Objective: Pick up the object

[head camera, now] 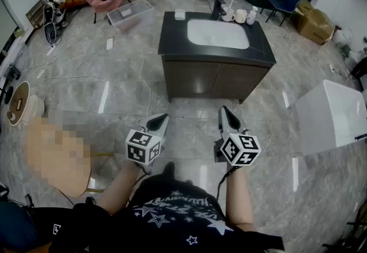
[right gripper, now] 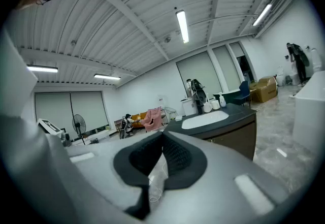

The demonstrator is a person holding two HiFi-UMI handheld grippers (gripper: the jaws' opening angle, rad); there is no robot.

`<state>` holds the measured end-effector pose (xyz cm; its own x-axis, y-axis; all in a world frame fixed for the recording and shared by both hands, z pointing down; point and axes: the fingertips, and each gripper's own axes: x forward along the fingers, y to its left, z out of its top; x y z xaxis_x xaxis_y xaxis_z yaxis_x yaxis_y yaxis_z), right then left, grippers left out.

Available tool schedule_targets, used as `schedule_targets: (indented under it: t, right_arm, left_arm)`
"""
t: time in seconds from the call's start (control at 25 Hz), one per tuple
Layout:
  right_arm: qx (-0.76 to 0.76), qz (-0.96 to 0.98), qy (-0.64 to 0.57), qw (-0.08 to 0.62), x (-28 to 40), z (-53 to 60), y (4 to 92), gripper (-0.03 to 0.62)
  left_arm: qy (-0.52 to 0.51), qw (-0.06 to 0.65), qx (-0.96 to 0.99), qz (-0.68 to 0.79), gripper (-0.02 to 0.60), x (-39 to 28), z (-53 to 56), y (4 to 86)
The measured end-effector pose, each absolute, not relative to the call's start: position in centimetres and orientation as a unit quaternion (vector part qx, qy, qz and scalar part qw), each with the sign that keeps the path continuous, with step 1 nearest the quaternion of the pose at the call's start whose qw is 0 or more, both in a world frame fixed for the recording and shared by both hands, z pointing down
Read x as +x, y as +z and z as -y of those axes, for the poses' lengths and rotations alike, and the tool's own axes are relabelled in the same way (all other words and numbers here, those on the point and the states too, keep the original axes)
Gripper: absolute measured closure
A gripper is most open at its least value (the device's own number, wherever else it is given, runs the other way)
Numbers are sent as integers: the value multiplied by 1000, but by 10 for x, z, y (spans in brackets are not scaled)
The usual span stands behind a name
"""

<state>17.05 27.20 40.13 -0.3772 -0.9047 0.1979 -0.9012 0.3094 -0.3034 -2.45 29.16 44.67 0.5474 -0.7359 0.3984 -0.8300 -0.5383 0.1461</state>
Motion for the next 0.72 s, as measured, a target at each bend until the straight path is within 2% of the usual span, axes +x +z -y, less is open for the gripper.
schedule_targets:
  t: [0.36, 0.72]
  right_arm:
    - [-564, -804, -188, -6, 167, -265, 414, 589]
    - [-587, -780, -216, -16, 174, -252, 440, 589]
  left_arm:
    - [145, 164, 866, 450, 572, -23, -280, 450]
    - [164, 197, 865, 431, 572, -23, -268, 480]
